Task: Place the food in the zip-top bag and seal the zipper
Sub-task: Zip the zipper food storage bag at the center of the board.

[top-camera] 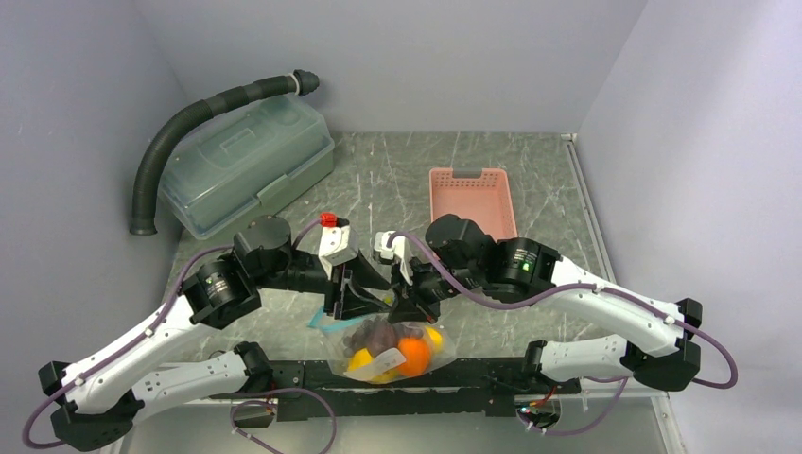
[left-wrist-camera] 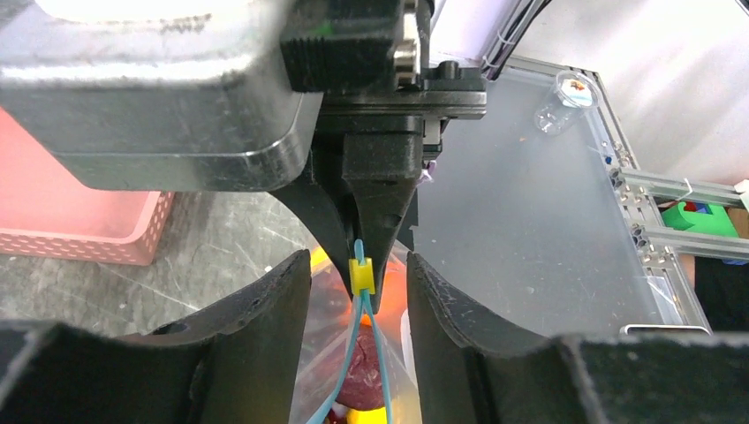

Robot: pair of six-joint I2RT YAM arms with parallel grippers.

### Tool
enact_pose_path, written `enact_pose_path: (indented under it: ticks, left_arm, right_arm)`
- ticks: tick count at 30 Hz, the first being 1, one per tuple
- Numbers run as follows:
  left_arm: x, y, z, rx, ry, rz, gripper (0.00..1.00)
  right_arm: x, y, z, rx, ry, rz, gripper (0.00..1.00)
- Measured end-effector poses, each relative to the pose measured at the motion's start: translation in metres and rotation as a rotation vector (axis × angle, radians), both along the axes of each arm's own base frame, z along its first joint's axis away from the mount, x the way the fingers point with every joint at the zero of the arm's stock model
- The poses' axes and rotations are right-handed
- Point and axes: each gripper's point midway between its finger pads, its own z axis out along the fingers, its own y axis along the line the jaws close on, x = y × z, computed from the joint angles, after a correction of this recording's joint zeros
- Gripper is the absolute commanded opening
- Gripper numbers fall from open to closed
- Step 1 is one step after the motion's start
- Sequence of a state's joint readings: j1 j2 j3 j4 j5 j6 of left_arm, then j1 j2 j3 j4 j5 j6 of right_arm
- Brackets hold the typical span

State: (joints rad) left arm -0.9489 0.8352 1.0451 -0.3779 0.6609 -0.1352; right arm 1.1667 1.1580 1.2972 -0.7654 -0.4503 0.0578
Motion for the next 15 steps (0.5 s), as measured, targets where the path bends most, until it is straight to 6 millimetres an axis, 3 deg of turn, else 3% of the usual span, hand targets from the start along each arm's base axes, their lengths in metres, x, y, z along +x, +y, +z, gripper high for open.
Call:
enact_pose_path:
  ticks: [10,13,15]
  left_arm:
    - [0.003,-0.001,-0.013,0.022,0.017,0.012,0.38]
    - [0.003,-0.001,-0.014,0.024,0.018,0.014,0.31]
    - [0.003,-0.001,-0.014,0.024,0.018,0.015,0.2]
  right_arm:
    - [0.001,0.0,0.0,-0.002,0.016,-0.02,0.0]
    - [0.002,0.0,0.0,-0.004,0.013,-0.027,0.0]
    - [0.003,0.0,0.0,-0.005,0.012,-0.033,0.0]
